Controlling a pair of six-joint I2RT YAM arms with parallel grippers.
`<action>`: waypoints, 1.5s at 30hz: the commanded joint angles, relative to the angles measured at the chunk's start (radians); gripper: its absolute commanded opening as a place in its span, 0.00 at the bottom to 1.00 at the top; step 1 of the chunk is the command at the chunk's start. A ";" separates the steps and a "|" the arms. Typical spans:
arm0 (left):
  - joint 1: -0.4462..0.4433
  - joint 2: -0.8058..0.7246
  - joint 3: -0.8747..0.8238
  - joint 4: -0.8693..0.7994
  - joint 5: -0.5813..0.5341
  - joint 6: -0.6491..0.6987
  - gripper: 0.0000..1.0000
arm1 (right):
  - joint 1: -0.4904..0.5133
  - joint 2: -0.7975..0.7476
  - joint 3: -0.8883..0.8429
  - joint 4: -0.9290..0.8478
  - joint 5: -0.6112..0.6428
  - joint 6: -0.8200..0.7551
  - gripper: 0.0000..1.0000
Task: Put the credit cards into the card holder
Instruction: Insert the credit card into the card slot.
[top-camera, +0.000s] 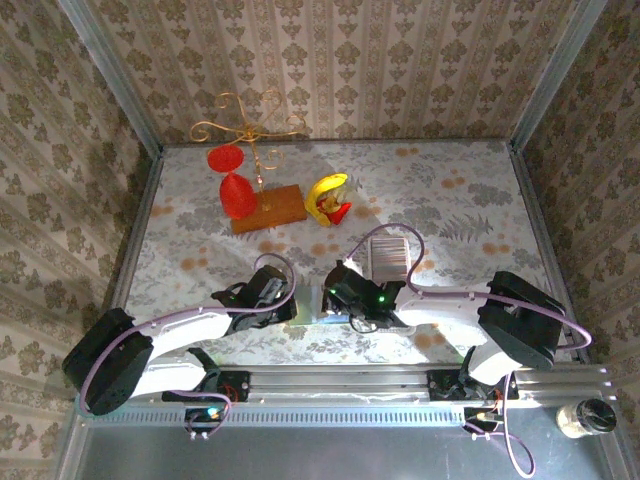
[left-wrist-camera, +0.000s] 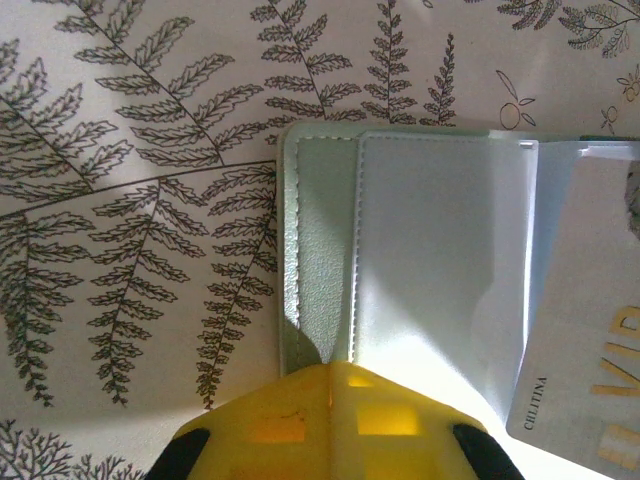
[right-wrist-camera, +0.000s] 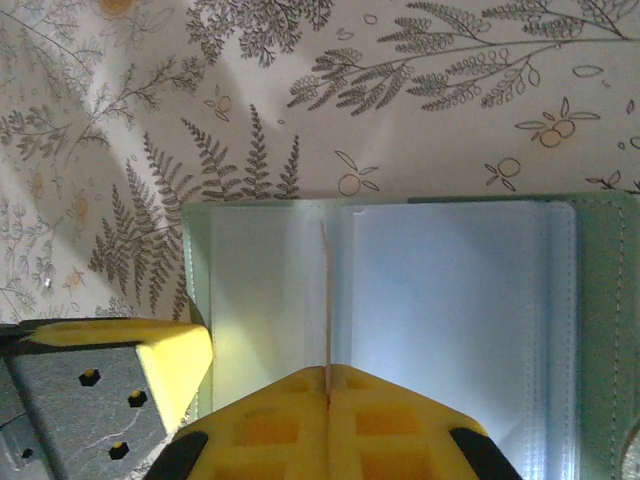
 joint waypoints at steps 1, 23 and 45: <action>-0.009 0.010 -0.016 -0.074 -0.016 -0.012 0.00 | 0.008 0.010 -0.023 0.029 0.035 0.038 0.00; -0.016 0.008 -0.010 -0.076 -0.021 -0.015 0.00 | 0.005 0.018 -0.106 0.252 -0.003 0.119 0.00; -0.026 0.010 0.008 -0.092 -0.027 -0.007 0.00 | -0.006 0.043 -0.114 0.231 -0.051 0.177 0.00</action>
